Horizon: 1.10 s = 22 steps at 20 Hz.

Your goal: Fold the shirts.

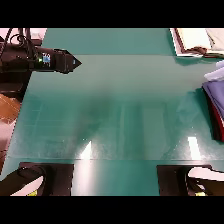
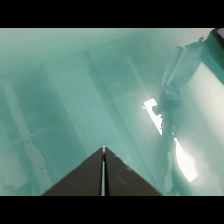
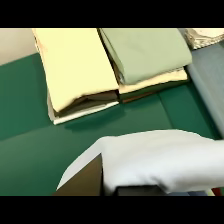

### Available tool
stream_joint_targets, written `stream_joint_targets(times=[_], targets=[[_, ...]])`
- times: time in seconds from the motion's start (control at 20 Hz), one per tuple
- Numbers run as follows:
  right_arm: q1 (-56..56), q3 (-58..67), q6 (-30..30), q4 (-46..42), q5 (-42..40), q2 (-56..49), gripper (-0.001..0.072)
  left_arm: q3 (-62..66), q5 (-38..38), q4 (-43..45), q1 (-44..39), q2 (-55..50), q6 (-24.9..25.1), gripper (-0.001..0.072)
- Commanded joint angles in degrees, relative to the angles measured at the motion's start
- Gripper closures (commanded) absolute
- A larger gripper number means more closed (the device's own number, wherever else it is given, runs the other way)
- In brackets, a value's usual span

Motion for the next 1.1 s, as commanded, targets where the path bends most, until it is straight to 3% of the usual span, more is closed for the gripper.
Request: stream_joint_targets(times=[0.0, 0.15, 0.55, 0.6, 0.8, 0.85, 1.05], targets=[[-0.24, 3.21, 0.07, -5.90, 6.43, 0.17, 0.0696, -0.02, -0.02, 0.02, -0.02, 0.07, 0.37, 0.0686], [-2.38, -1.64, 0.61, -10.19, 9.42, 2.58, 0.0696, -0.02, -0.35, 0.02, -0.02, 0.07, 0.37, 0.0686], [-16.46, -30.34, 1.31, -18.80, 10.99, 16.33, 0.0691, -0.02, -0.76, 0.02, -0.02, 0.07, 1.88, 0.0686], [-18.60, -33.48, 1.31, -18.80, 10.73, 17.62, 0.0641, -0.02, -0.96, 0.02, 0.00, 0.07, 1.88, 0.0686], [-25.31, -41.20, 1.38, -18.51, 9.01, 20.52, 0.0138, -0.02, -1.29, 0.02, -0.02, 0.07, 1.88, 0.0686], [-25.99, -41.53, 1.60, -17.94, 8.44, 20.87, 0.0087, -0.02, -1.29, 0.02, -0.02, 0.07, 1.88, 0.0686], [-21.92, -39.19, 1.81, -4.50, 5.33, 22.34, 0.0082, -0.02, -1.25, -0.02, -0.02, 0.07, 1.88, 0.0686]])
